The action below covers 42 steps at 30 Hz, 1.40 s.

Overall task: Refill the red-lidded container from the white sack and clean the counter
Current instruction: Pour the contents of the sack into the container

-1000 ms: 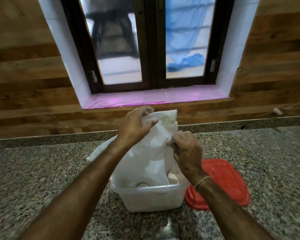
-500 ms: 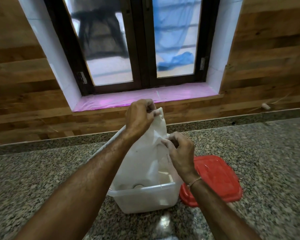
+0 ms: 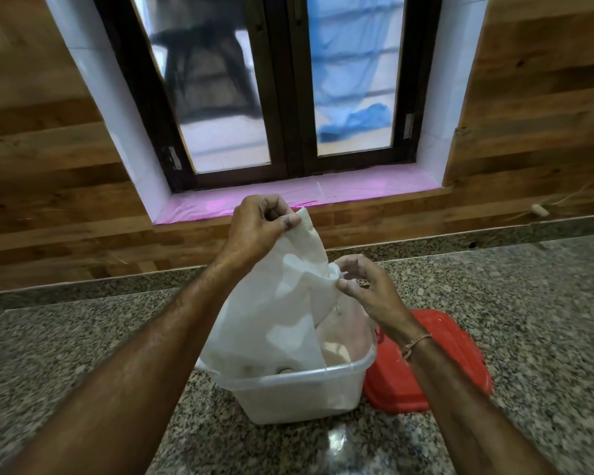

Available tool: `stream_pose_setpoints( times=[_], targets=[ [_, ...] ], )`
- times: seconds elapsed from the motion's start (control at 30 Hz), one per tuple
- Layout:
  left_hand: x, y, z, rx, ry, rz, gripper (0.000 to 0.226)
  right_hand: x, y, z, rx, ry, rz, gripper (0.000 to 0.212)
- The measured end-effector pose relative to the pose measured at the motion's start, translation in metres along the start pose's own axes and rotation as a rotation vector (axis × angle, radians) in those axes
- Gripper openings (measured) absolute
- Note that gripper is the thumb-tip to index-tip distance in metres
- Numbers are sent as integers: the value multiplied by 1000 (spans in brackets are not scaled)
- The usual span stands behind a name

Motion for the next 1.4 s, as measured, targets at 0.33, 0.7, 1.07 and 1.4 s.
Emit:
stream_pose_setpoints(
  times=[0.33,0.7,1.07,1.4],
  targets=[
    [13,-4,1,44,112,18,15,10,18,-9,-124,223,-152,23],
    [4,9,-2,-29,61,60,12,9,4,-8,-136,210,-157,13],
    [-19,15,-12,-41,13,83,14,1,-16,-5,-63,194,-174,12],
    [-28,25,-14,-84,-101,207,22,6,-41,19,-40,168,3,16]
  ],
)
Point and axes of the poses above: each hand's wrist, its own z-axis towards the middle knuckle, its own x-axis out of the back of the hand, y = z × x, the point moved 10 cm from there along z, towards the middle knuckle, and after that the axes turned 2 degrees about y, right-handed, at the moved point
